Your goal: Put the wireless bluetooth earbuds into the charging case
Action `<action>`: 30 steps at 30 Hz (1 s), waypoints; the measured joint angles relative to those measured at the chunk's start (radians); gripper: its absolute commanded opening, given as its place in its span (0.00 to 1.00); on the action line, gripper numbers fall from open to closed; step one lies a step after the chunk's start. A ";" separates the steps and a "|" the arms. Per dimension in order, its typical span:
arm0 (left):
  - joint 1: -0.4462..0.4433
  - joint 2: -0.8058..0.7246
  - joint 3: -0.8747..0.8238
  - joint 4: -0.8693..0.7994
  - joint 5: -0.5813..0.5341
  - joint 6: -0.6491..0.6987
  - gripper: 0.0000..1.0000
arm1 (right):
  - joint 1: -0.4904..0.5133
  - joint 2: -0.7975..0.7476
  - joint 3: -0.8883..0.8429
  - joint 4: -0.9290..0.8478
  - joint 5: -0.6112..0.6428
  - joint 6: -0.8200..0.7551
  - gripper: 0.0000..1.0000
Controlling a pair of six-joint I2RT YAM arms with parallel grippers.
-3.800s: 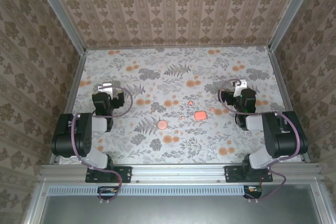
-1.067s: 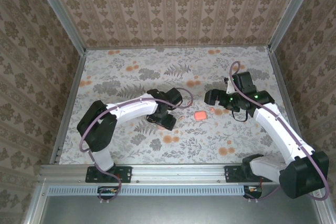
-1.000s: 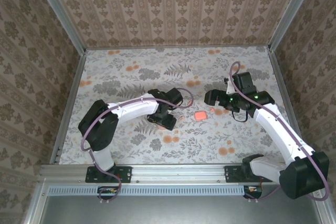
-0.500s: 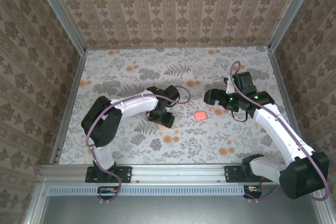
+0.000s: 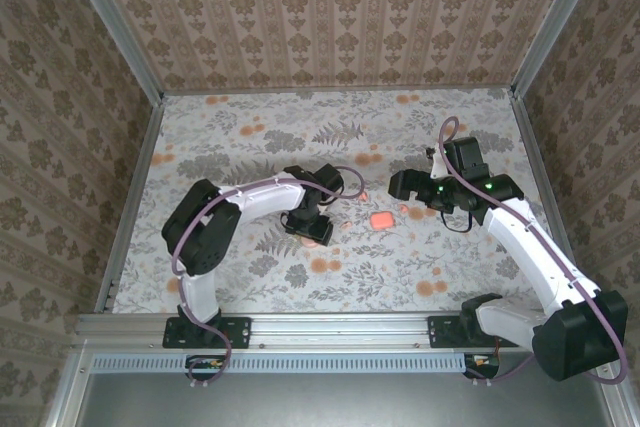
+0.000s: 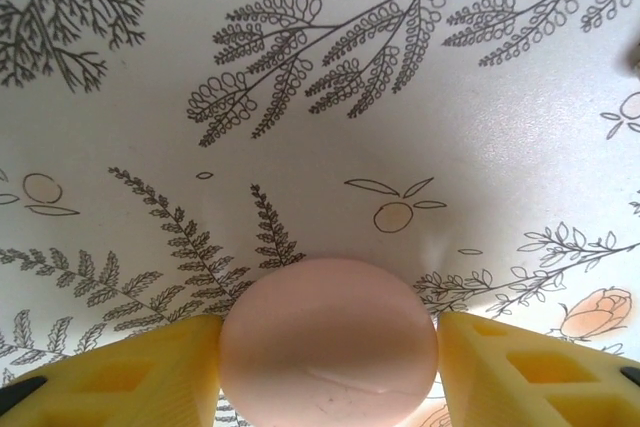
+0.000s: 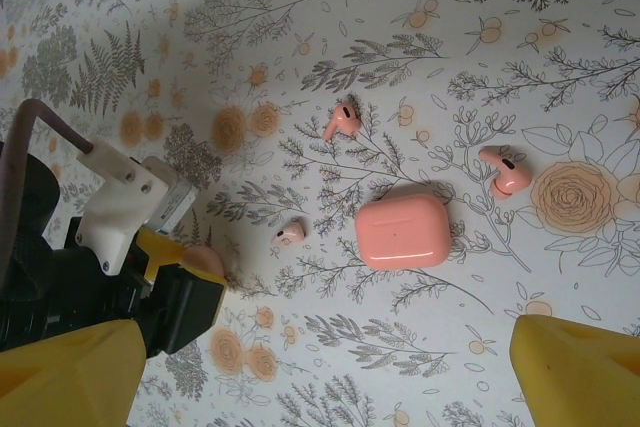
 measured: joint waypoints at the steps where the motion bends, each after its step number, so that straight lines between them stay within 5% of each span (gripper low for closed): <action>1: 0.000 0.005 0.000 0.000 0.000 0.000 0.60 | 0.000 0.000 0.000 0.000 0.000 0.000 0.95; 9: 0.000 0.017 0.000 -0.003 -0.011 0.011 0.42 | 0.000 0.000 0.000 0.000 0.000 0.001 0.94; 17: -0.001 -0.020 -0.031 0.023 -0.010 0.092 0.37 | 0.000 0.000 0.000 0.000 -0.005 0.003 0.86; 30: 0.022 -0.520 -0.378 0.410 0.107 0.413 0.39 | 0.011 0.078 0.008 0.052 -0.167 -0.030 0.68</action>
